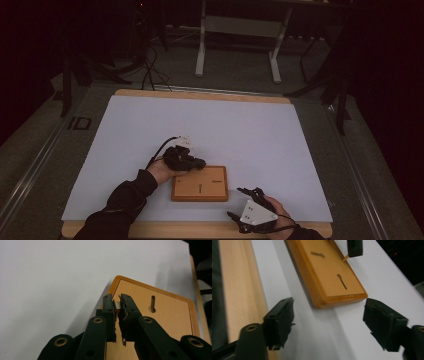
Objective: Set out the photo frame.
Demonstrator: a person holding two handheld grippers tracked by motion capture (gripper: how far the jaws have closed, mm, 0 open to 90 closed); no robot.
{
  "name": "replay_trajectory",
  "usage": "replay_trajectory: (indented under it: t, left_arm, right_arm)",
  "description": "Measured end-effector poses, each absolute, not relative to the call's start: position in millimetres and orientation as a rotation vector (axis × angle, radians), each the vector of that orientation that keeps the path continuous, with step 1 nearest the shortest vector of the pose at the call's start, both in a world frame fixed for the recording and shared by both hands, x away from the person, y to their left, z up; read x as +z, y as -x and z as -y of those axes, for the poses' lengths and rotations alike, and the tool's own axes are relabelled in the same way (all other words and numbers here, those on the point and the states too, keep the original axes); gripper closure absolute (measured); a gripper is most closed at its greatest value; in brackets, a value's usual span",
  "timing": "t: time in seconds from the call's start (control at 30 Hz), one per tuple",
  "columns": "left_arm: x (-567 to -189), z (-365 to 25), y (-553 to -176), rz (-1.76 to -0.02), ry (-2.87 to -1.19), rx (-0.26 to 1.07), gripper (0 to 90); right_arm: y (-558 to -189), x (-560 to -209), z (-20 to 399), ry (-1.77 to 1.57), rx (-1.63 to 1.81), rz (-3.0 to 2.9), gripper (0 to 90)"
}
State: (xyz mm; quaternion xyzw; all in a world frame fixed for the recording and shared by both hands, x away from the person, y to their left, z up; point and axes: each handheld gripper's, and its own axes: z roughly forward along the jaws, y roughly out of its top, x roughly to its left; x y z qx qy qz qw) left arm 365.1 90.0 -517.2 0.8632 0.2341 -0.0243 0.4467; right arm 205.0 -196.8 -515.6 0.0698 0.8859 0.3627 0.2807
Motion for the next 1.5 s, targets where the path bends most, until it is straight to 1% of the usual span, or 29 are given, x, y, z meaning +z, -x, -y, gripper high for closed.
replay_trajectory:
  t: [0.03,0.07,0.17,0.23,0.27,0.3,0.4,0.5,0.6,0.7,0.73,0.83,0.97,1.17,1.5]
  left_arm:
    - [-517,-90,-367,-0.584,-2.135,-0.075,83.8]
    - [-517,-91,-368,-0.581,-2.134,-0.086,83.8]
    - [-517,-90,-370,-0.584,-2.135,-0.097,83.9]
    - [-517,-90,-371,-0.585,-2.140,-0.099,83.9]
    - [-517,-90,-371,-0.587,-2.143,-0.103,83.9]
    - [-516,-90,-371,-0.589,-2.144,-0.105,83.9]
    - [-516,-89,-371,-0.591,-2.152,-0.106,83.9]
    - [-516,-89,-372,-0.593,-2.152,-0.108,83.9]
    - [-516,-89,-373,-0.603,-2.147,-0.114,83.9]
    - [-515,-89,-373,-0.603,-2.152,-0.114,83.9]
    - [-515,-89,-373,-0.603,-2.152,-0.113,83.9]
    - [-515,-89,-373,-0.604,-2.154,-0.114,83.9]
    - [-515,-89,-374,-0.606,-2.154,-0.122,83.9]
    - [-514,-88,-373,-0.597,-2.164,-0.116,83.8]
    - [-511,-87,-370,-0.590,-2.185,-0.079,82.6]
  right_arm:
    - [-204,-517,194,-0.159,0.935,-2.357,26.1]
    - [-203,-519,191,-0.124,0.901,-2.344,28.8]
    - [-198,-523,185,0.004,0.815,-2.259,32.6]
    - [-199,-527,180,0.047,0.773,-2.220,32.7]
    - [-200,-527,179,0.066,0.764,-2.221,34.0]
    - [-201,-529,178,0.122,0.730,-2.194,37.9]
    - [-203,-532,175,0.176,0.667,-2.159,43.8]
    - [-204,-535,173,0.192,0.653,-2.147,44.8]
    - [-202,-542,168,0.229,0.611,-2.112,57.5]
    - [-202,-545,166,0.246,0.584,-2.103,59.8]
    - [-202,-547,165,0.243,0.574,-2.099,58.6]
    - [-203,-549,163,0.273,0.548,-2.080,59.8]
    - [-201,-553,160,0.350,0.504,-2.024,64.1]
    - [-196,-561,156,0.446,0.409,-1.947,67.4]
    - [-198,-558,158,0.463,0.429,-1.972,67.5]
